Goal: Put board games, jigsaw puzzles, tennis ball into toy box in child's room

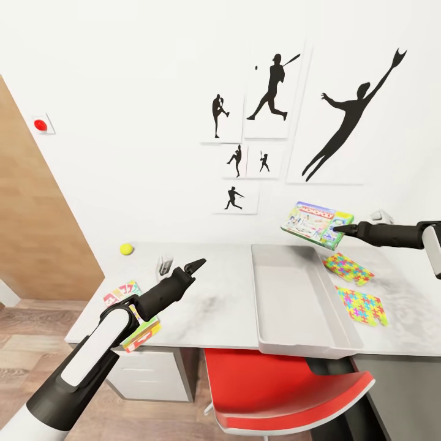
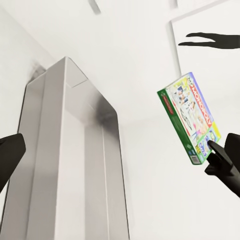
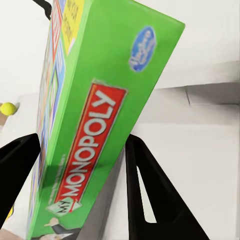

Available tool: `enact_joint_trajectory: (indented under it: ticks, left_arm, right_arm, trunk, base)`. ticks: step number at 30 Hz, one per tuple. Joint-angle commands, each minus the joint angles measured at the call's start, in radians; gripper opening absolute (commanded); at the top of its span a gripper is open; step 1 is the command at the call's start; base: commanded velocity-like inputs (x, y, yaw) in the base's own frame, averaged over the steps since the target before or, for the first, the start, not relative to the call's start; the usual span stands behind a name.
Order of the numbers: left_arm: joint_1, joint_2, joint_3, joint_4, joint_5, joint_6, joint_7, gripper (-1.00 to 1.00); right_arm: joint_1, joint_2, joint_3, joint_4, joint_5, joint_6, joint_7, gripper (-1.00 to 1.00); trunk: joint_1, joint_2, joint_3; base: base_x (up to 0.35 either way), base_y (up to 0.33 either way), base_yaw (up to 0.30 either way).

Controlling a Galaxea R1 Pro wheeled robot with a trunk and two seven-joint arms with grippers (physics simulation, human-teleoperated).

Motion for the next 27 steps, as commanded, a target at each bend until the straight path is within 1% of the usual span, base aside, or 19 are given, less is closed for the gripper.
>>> enact_joint_trajectory:
  ticks: [1, 20, 27]
  left_arm:
    - [-0.001, 0.001, -0.001, -0.002, 0.011, 0.000, 0.008, 1.00]
    - [0.001, 0.001, -0.001, -0.002, 0.010, -0.001, 0.009, 1.00]
    - [0.008, 0.001, 0.000, -0.002, 0.009, -0.004, 0.009, 1.00]
  right_arm:
    - [0.002, 0.000, -0.001, -0.003, -0.002, 0.005, 0.004, -1.00]
    - [0.027, -0.001, 0.000, -0.017, 0.000, 0.004, 0.011, -1.00]
    - [0.030, 0.000, 0.001, -0.017, 0.001, 0.003, 0.011, -1.00]
  trunk:
    - [0.001, -0.002, -0.002]
    - [0.001, -0.002, -0.002]
    - [0.001, -0.002, -0.002]
  base:
    - [0.000, 0.000, 0.000]
    - [0.001, 0.000, 0.000]
    - [0.117, -0.092, 0.000]
